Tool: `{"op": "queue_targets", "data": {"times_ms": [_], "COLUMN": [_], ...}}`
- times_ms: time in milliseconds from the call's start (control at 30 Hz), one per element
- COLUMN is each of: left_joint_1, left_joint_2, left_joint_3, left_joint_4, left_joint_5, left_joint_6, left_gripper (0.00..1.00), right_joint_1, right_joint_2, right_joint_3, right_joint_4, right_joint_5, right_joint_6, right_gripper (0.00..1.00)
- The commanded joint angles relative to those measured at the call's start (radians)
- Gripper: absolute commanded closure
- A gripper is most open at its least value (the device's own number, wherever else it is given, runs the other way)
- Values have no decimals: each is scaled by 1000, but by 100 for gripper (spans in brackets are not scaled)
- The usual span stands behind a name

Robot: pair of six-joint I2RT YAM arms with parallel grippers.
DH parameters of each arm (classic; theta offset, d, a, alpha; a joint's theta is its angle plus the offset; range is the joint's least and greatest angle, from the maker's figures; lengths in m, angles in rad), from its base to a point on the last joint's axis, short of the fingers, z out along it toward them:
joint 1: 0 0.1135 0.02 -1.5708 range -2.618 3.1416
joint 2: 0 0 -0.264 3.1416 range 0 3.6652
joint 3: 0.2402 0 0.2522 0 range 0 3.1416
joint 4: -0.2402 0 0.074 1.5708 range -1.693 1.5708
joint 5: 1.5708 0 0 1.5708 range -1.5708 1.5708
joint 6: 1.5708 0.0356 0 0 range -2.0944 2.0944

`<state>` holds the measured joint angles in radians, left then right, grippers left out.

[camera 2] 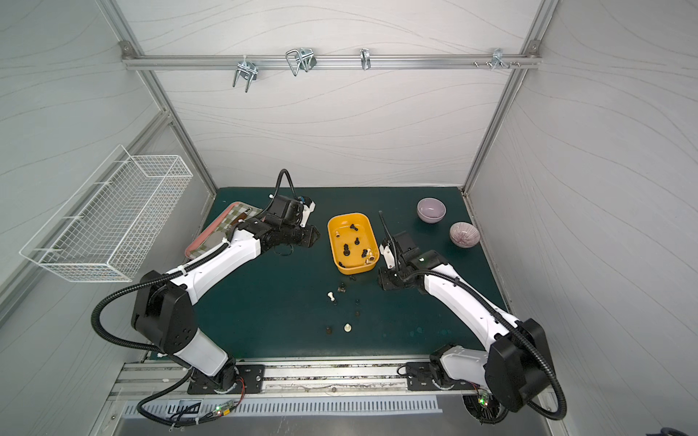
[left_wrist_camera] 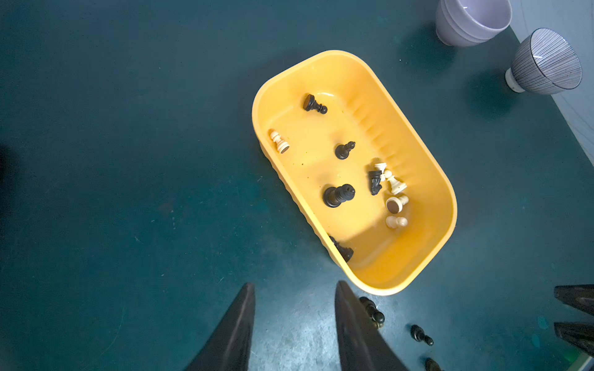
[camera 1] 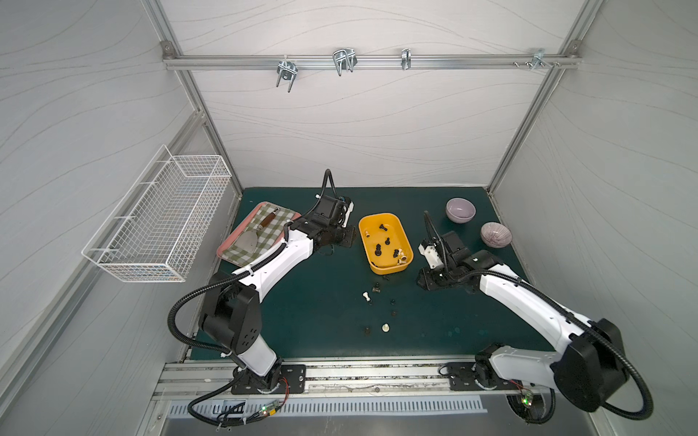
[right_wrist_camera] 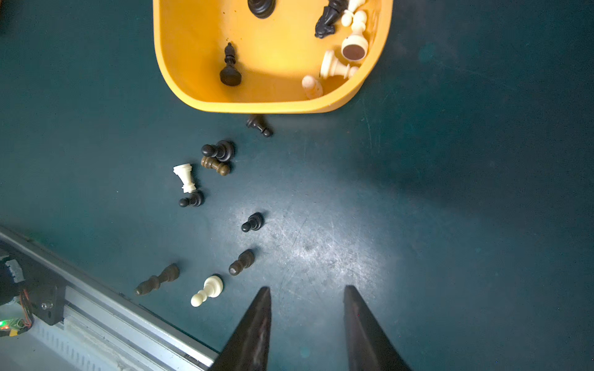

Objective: Put the chess pieces into the storage box
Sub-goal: Pick up the chess piece at the center of the board.

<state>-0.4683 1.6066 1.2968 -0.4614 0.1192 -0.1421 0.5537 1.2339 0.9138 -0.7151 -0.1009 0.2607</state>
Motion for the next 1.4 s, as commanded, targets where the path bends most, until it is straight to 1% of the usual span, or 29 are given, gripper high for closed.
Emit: {"op": "queue_targets", "data": {"times_ms": [0, 500, 933, 1100, 1367], "left_joint_1": [9, 13, 14, 15, 14], "left_joint_2": [-39, -112, -155, -189, -228], "left_joint_3": [-15, -117, -167, -217, -266], "left_joint_4": [32, 40, 26, 40, 25], "left_joint_5": [-15, -27, -28, -31, -46], "left_joint_6": [-9, -46, -78, -99, -106], "left_gripper": [58, 58, 58, 57, 57], "right_joint_1": [15, 73, 113, 131, 206], "right_joint_2": [15, 89, 125, 155, 230], "right_joint_3": [31, 66, 65, 66, 71], "right_joint_4": [7, 29, 60, 83, 97], "right_joint_5": [12, 13, 25, 23, 52], "right_joint_6": [-18, -21, -24, -28, -23], "right_gripper": [60, 61, 61, 61, 62]}}
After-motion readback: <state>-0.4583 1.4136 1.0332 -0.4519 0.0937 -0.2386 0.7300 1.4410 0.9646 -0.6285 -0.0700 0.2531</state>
